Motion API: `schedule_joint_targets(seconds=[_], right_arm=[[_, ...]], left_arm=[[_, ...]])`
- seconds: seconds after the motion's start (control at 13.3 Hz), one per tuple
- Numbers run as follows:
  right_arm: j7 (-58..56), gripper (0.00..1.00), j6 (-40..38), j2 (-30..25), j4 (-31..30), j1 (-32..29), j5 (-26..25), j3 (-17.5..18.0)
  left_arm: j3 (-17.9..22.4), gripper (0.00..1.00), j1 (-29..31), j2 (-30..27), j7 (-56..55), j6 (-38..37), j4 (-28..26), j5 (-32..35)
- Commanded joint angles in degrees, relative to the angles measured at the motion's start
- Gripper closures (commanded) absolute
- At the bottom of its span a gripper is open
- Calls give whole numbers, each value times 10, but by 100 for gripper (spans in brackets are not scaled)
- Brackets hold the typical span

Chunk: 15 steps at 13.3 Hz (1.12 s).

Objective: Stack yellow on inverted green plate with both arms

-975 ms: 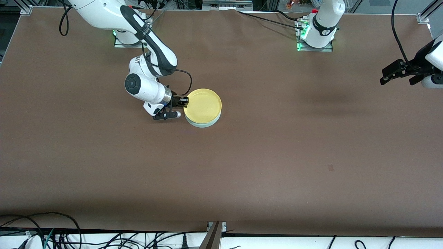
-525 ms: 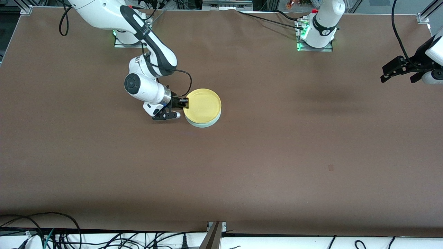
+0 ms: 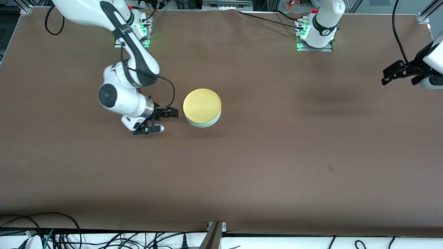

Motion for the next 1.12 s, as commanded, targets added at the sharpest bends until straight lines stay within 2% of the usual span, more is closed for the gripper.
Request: schedule_joint_targets(seconds=[0.0, 0.15, 0.45, 0.6, 0.82, 1.05], right_arm=[[-5, 0, -119, 17, 110, -3, -80, -26], [-24, 0, -154, 16, 152, -3, -118, -44], [-85, 0, -292, 10, 258, -3, -119, -110], [-89, 0, -326, -22, 264, -24, -112, -115], [-94, 0, -382, -74, 264, -38, -133, -112], [-99, 0, -393, -134, 255, -77, -126, -112]], left_arm=[[-5, 0, 3, 36, 6, -37, 67, 12], [-6, 0, 4, 36, 6, -41, 69, 8], [-8, 0, 0, 42, 3, -41, 84, 8], [-2, 0, 9, 43, 14, -43, 98, -20], [-2, 0, 30, 43, 70, -55, 119, -30], [-5, 0, 29, 43, 69, -56, 119, -31]])
